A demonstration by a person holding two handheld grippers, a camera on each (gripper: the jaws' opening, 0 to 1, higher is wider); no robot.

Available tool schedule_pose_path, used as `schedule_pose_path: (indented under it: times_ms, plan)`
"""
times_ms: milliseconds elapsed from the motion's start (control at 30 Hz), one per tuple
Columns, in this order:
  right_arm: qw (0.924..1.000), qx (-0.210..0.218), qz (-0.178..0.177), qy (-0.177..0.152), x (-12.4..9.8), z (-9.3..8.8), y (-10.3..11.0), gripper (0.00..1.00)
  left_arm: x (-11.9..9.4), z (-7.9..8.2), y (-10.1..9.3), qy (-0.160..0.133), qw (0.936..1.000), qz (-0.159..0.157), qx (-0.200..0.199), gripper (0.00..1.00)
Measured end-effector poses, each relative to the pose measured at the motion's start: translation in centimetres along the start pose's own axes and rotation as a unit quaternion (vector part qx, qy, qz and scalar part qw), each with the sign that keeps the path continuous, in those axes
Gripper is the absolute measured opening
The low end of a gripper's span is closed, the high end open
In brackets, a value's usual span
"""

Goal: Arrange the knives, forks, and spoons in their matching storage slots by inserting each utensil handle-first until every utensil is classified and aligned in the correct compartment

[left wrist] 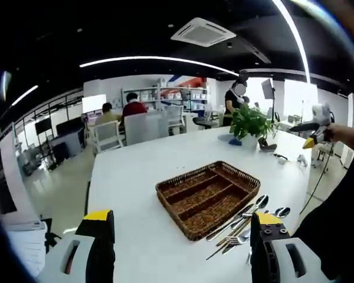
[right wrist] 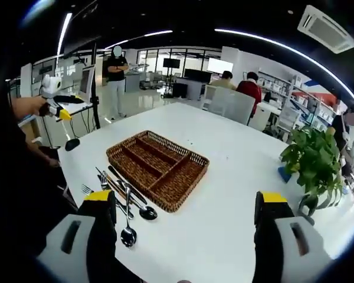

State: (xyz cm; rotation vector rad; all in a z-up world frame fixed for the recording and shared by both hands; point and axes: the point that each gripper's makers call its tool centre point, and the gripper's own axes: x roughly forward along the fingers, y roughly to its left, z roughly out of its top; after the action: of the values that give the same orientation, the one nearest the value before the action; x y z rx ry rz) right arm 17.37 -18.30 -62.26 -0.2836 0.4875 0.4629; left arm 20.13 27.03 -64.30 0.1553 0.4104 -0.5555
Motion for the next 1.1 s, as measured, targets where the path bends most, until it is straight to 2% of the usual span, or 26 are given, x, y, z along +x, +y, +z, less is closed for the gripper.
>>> schedule_pose_path:
  times_ms: [667, 1100]
  plan:
    - [0.9999, -0.007, 0.014, 0.003, 1.0, 0.7, 0.8, 0.99, -0.3, -0.6, 0.5, 0.002, 1.0, 0.002, -0.005, 1.0]
    - [0.9991, -0.023, 0.035, -0.011, 1.2, 2.2, 2.0, 0.99, -0.6, -0.6, 0.7, 0.003, 1.0, 0.003, -0.004, 1.0]
